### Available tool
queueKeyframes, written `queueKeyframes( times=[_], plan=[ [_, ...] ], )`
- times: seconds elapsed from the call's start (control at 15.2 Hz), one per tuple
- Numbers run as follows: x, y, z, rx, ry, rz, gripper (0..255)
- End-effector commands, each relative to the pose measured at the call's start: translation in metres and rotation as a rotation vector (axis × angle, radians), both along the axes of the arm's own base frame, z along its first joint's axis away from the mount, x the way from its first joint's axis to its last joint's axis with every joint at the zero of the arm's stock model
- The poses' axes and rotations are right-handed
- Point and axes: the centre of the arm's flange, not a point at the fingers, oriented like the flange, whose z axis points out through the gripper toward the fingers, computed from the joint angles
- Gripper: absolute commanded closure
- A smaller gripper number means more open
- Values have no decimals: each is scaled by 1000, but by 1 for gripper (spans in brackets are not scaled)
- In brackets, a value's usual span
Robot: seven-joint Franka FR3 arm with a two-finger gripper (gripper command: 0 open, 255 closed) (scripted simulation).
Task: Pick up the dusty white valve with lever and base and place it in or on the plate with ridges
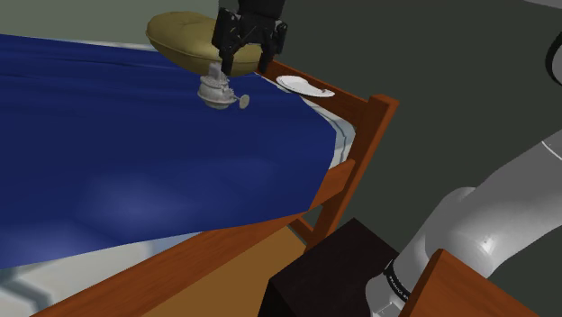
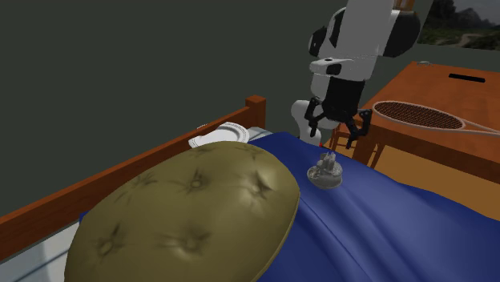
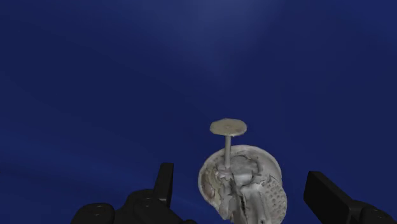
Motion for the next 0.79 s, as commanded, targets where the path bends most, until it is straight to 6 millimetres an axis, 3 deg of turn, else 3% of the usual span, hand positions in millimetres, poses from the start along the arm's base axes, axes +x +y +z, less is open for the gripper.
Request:
queueKeyframes(
  times=[0.0, 0.07, 0.53, 0.73],
  plan=[
    [7, 21, 6, -5, -22, 11, 0],
    [11, 32, 10, -8, -32, 16, 0],
    [19, 33, -27, -8, -32, 16, 0],
    [19, 33, -30, -8, -32, 16, 0]
  ],
)
